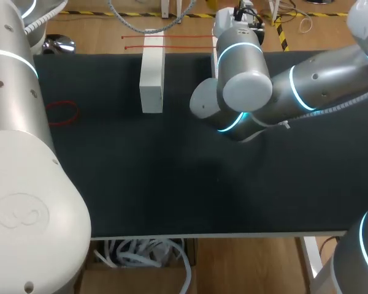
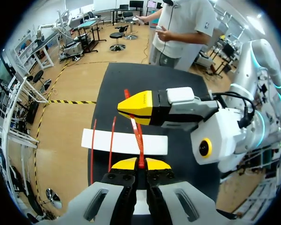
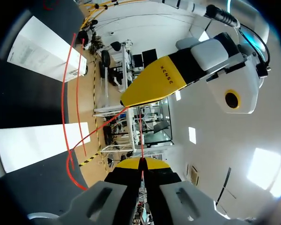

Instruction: Grab the tape and strap the tape.

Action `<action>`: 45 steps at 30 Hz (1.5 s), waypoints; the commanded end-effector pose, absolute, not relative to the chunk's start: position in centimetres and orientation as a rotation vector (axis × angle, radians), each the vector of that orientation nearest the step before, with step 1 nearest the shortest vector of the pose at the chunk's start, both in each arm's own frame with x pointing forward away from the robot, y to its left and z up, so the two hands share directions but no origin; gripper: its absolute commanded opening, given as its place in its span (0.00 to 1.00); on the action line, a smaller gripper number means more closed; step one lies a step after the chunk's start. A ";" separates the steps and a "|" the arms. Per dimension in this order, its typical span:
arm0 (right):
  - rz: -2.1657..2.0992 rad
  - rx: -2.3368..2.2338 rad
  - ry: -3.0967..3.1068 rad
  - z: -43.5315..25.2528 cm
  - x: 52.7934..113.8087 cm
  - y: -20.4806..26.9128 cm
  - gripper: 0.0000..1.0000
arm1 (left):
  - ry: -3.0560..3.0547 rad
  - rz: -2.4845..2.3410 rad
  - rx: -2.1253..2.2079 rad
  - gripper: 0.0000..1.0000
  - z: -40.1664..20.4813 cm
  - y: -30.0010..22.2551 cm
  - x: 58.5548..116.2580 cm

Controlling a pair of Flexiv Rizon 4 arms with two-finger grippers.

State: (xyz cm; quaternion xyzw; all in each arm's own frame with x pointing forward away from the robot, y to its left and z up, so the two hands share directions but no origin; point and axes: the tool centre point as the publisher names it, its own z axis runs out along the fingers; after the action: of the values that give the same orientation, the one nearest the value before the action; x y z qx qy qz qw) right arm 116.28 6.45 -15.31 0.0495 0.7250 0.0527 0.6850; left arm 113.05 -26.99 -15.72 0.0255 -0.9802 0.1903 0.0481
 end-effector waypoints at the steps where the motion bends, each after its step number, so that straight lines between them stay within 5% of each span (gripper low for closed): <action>1: 0.121 0.108 1.636 -15.0 116.3 6.2 0.00 | -2.993 0.439 0.070 0.00 -14.8 -28.0 113.9; 45: 0.162 0.197 1.631 -15.2 116.8 6.2 0.00 | -3.011 0.235 0.092 0.00 -14.5 -28.1 114.3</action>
State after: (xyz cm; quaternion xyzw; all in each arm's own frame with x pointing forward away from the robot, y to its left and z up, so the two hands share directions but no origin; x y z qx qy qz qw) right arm 117.10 6.14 -15.44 0.0826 0.7225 0.0742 0.6824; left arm 113.64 -27.76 -14.95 0.0320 -0.9933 0.0986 0.0516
